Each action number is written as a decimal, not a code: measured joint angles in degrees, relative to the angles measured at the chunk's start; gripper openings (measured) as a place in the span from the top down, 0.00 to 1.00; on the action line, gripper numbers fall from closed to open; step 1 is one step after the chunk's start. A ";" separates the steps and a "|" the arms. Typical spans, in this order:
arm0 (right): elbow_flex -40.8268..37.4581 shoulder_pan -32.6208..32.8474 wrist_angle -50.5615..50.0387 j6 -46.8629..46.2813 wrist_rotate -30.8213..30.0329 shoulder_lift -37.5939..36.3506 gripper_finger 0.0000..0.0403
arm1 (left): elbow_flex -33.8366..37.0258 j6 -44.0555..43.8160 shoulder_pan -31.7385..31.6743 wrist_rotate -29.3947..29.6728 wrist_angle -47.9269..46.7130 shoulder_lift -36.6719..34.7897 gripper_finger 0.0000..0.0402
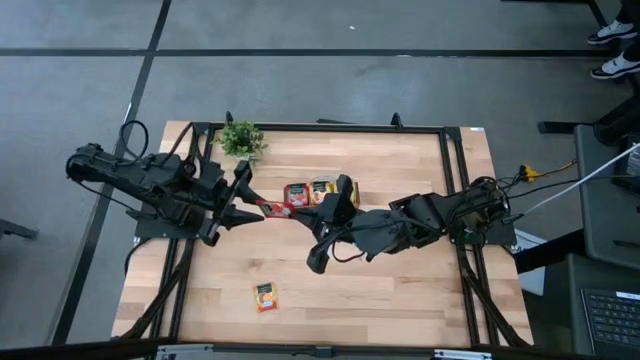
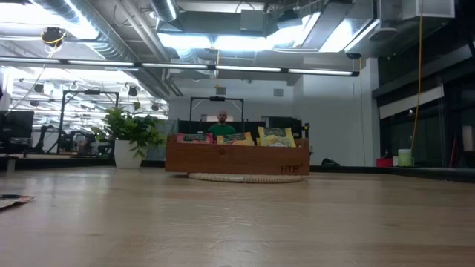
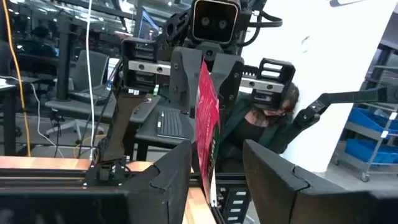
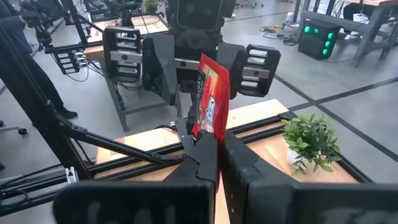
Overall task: Pick & Place Tea
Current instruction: Put the red tea bag into the left section of the wooden organizer, then put the orange tea bag into the middle section of the wooden organizer
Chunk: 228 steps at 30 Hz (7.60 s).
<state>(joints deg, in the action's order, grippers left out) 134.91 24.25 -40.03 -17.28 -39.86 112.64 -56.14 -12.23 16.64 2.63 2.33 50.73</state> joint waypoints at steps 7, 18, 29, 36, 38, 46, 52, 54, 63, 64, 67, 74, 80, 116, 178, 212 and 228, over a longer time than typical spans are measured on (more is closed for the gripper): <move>0.00 0.00 0.01 -0.07 0.00 0.00 0.97 | -0.07 1.49 0.00 0.20 0.04 0.23 0.91; -0.02 0.59 1.31 1.25 -1.02 -0.96 0.65 | -0.07 1.80 -0.01 2.63 -3.16 0.23 0.99; 0.07 3.58 1.73 2.43 -1.90 -8.53 0.54 | -12.64 1.05 -9.79 -1.62 -26.12 4.93 1.00; 0.04 3.81 0.06 2.56 -4.55 -8.72 0.54 | -22.24 5.92 -20.99 -11.59 -40.00 12.20 1.00; 0.07 3.80 -1.57 1.34 -4.62 -8.72 0.54 | -24.33 8.18 -24.02 -14.27 -43.19 14.60 1.00; 0.04 3.80 -7.40 -4.33 -3.36 -8.70 0.54 | -29.45 17.30 -33.60 -20.26 -56.42 25.13 1.00; -0.60 3.80 -9.85 -7.96 -2.06 -8.72 0.54 | -29.77 24.11 -37.54 -21.03 -63.01 32.21 1.00; -1.04 3.80 -10.30 -8.15 -1.85 -8.68 0.54 | -29.77 26.05 -38.39 -21.05 -64.30 34.39 1.00; -1.22 3.80 -12.11 -10.91 -0.96 -8.68 0.54 | -29.79 31.84 -41.74 -21.01 -66.46 42.61 1.00; -1.22 3.80 -12.11 -10.87 -0.96 -8.68 0.54 | -29.79 32.36 -42.13 -21.00 -66.93 43.46 1.00; -1.22 3.80 -12.83 -10.97 -0.94 -8.68 0.54 | -29.82 32.99 -42.96 -20.98 -67.66 45.89 1.00; -1.22 3.80 -13.31 -10.97 -0.78 -8.68 0.54 | -29.82 36.71 -43.28 -20.96 -70.35 49.68 1.00; -1.22 3.80 -14.54 -11.13 -0.57 -8.68 0.54 | -29.82 37.97 -42.88 -21.25 -70.77 51.60 1.00; -1.22 3.79 -17.69 -11.74 -0.58 -8.68 0.54 | -29.55 28.87 -37.18 -28.08 -66.47 47.45 0.82; -1.22 2.71 -6.94 -24.50 32.33 21.97 0.54 | 12.05 -39.86 32.89 13.29 -32.07 12.23 0.82; -1.22 0.21 7.79 -23.45 38.88 36.94 1.00 | 20.46 -47.23 37.37 14.23 -26.79 10.85 0.82; -1.22 -1.15 5.45 -21.47 38.45 37.39 1.00 | 20.46 -47.21 37.37 14.27 -26.75 10.88 0.83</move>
<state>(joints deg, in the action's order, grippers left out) 133.69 23.11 -34.59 -38.75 -1.41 150.03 -35.68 -59.44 54.02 16.91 -24.43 61.60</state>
